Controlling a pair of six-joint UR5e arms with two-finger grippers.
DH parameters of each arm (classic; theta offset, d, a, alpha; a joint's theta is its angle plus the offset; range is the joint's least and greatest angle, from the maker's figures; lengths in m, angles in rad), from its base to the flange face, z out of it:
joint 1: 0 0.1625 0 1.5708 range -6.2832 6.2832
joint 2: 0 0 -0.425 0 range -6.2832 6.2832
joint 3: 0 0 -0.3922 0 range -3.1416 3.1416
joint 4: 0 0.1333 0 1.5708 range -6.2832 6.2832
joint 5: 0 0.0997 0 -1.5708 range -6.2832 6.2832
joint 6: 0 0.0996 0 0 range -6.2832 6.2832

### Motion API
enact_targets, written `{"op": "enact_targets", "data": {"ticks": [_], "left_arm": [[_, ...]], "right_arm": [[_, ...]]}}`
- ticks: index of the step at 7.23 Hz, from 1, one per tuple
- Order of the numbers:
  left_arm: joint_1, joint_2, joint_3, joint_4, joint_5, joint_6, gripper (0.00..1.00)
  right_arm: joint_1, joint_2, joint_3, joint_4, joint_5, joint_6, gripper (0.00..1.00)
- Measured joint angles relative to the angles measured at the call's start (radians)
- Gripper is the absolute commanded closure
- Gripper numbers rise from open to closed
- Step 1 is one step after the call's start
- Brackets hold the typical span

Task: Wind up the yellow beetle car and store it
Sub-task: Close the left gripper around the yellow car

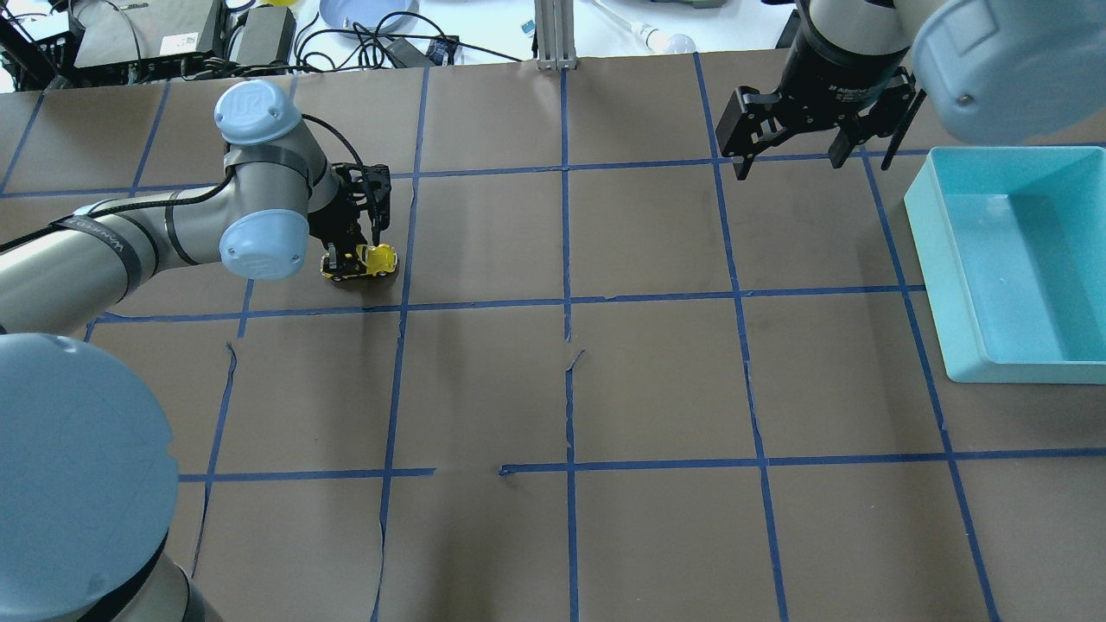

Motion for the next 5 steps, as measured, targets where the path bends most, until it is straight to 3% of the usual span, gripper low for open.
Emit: {"op": "enact_targets", "data": {"ticks": [5], "left_arm": [[0.067, 0.002, -0.006, -0.003, -0.005, 0.048, 0.81]], "right_arm": [[0.001, 0.001, 0.000, 0.000, 0.000, -0.001, 0.00]]}}
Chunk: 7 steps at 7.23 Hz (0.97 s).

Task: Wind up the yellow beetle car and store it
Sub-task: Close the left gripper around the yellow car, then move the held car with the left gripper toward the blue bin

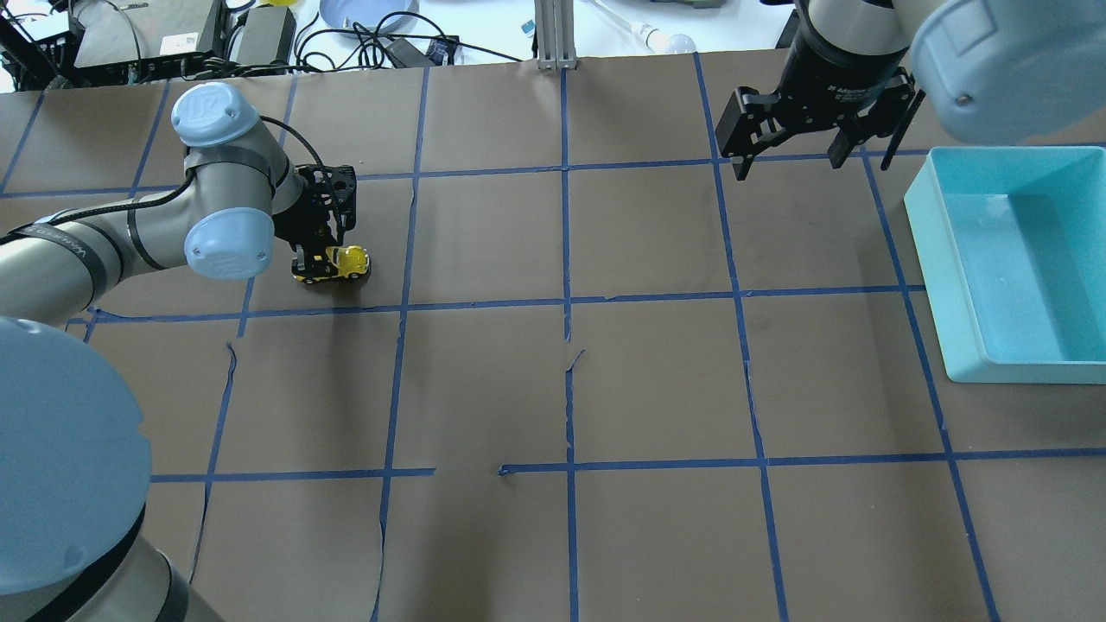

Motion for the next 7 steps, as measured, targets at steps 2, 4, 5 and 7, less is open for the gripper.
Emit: {"op": "enact_targets", "data": {"ticks": [2, 4, 5, 7], "left_arm": [[0.016, 0.002, -0.007, 0.006, 0.003, 0.058, 0.81], [0.037, 0.006, -0.019, 0.014, 0.007, 0.121, 0.81], [0.049, 0.008, -0.023, 0.016, 0.007, 0.144, 0.81], [0.062, 0.011, -0.024, 0.017, 0.009, 0.169, 0.81]], "right_arm": [[0.000, 0.000, 0.000, 0.000, 0.000, 0.000, 0.00], [0.000, 0.000, 0.000, 0.000, 0.000, 0.000, 0.00], [0.000, 0.000, 0.000, 0.000, 0.000, 0.000, 0.00], [0.000, -0.001, 0.000, 0.000, 0.000, 0.000, 0.00]]}}
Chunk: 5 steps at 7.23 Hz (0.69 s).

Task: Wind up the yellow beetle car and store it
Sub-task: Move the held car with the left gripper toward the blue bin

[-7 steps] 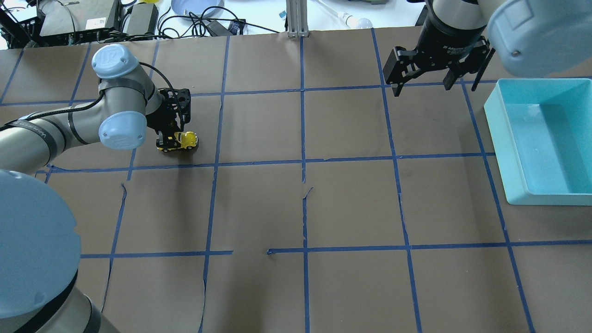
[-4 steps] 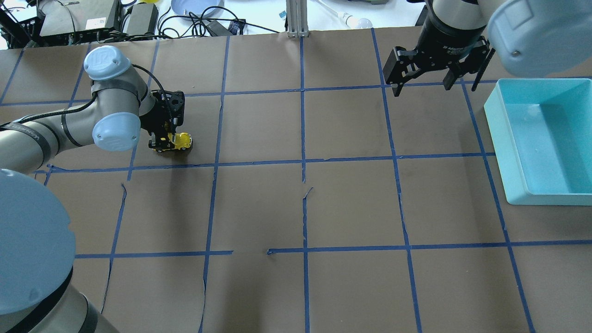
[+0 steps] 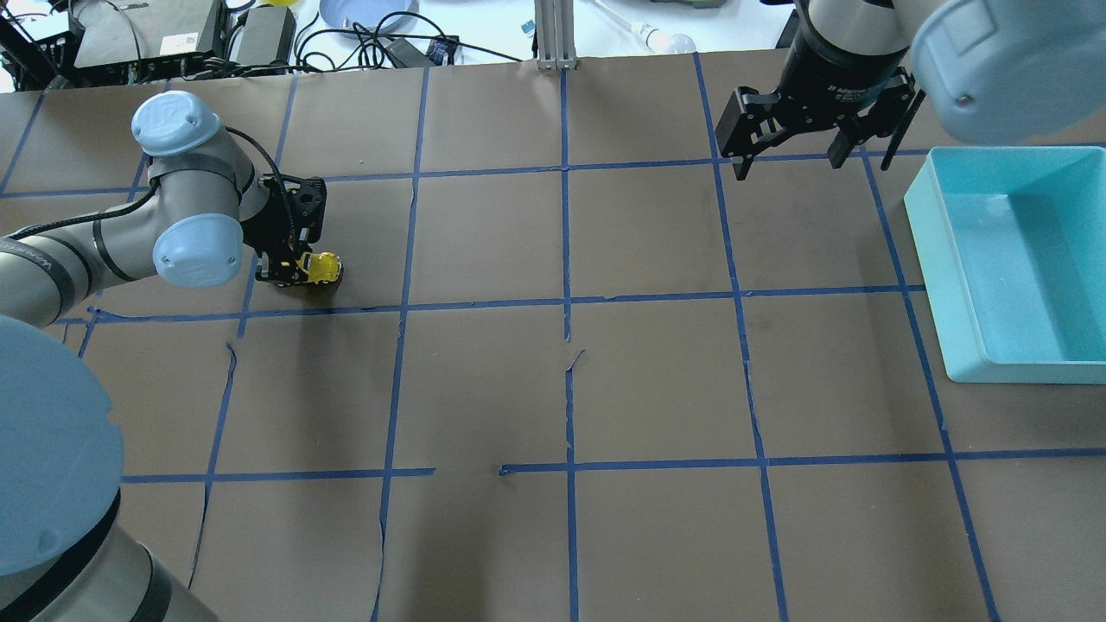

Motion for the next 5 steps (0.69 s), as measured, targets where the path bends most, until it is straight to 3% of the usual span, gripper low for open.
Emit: {"op": "enact_targets", "data": {"ticks": [5], "left_arm": [[0.048, 0.005, 0.001, 0.000, 0.002, 0.049, 0.79]], "right_arm": [[0.006, 0.001, 0.001, 0.000, 0.000, 0.000, 0.00]]}}
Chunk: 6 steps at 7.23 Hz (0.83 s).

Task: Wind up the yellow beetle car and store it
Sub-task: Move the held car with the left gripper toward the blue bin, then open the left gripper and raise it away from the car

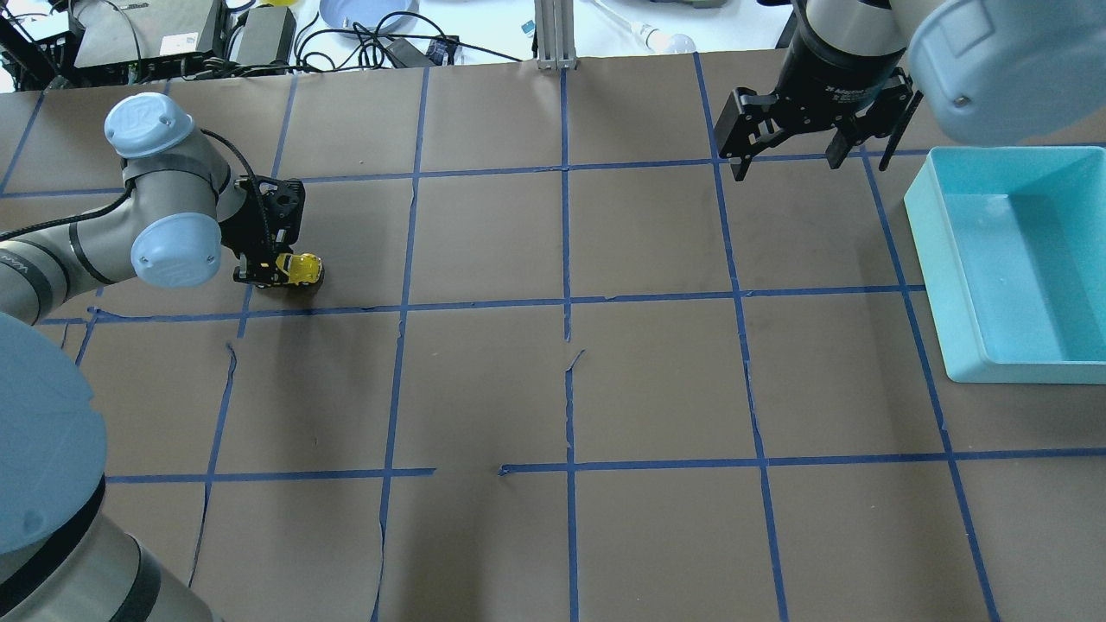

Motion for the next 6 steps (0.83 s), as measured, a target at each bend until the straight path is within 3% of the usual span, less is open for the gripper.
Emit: {"op": "enact_targets", "data": {"ticks": [1, 2, 3, 6], "left_arm": [[0.011, 0.001, 0.000, 0.000, 0.000, 0.006, 0.70], [0.021, 0.002, -0.001, -0.001, 0.000, 0.009, 0.26], [0.027, 0.002, -0.001, -0.001, 0.001, 0.009, 0.00], [0.031, 0.002, 0.002, 0.001, -0.001, 0.009, 0.00]], "right_arm": [[0.007, 0.000, 0.002, 0.000, -0.001, 0.001, 0.00], [0.011, 0.000, 0.004, -0.001, -0.001, 0.001, 0.00], [0.013, 0.000, 0.005, -0.001, -0.002, 0.001, 0.00], [0.013, 0.000, 0.005, -0.002, -0.002, 0.001, 0.00]]}}
